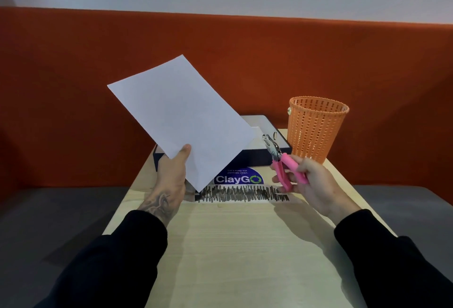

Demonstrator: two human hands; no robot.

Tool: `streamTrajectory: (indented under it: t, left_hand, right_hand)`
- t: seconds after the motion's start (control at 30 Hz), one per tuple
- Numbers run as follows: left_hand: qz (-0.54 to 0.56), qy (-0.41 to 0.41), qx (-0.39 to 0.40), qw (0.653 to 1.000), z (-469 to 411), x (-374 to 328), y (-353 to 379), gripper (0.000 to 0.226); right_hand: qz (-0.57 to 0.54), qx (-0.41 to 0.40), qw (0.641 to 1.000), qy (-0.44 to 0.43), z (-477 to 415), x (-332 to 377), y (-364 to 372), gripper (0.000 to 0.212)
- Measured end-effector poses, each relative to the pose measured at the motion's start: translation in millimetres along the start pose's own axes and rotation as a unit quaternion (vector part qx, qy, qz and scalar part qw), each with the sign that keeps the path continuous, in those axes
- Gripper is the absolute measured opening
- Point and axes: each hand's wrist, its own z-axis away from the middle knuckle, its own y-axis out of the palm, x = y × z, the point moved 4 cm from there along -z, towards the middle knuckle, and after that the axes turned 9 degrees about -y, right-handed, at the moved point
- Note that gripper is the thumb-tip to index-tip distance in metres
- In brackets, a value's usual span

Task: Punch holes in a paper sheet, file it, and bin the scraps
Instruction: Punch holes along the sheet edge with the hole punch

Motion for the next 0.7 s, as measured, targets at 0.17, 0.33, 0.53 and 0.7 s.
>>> streamTrajectory:
  t: [0.17, 0.33, 0.53, 0.7]
  left_hand:
    - [0.018, 0.003, 0.007, 1.0, 2, -3, 9, 0.002]
    - [0.015, 0.027, 0.02, 0.999, 2, -17, 28, 0.007]
    - [0.016, 0.047, 0.01, 0.999, 2, -20, 45, 0.019]
    - [0.01, 0.055, -0.008, 0.998, 4, -16, 43, 0.012]
  right_hand:
    - [-0.118, 0.054, 0.99, 0.049, 1, -5, 13, 0.053]
    - [-0.117, 0.139, 0.98, 0.077, -1, -4, 28, 0.057]
    - [-0.018, 0.173, 0.984, 0.047, -13, -7, 42, 0.04]
    - [0.098, 0.2, 0.973, 0.062, -11, -15, 51, 0.056]
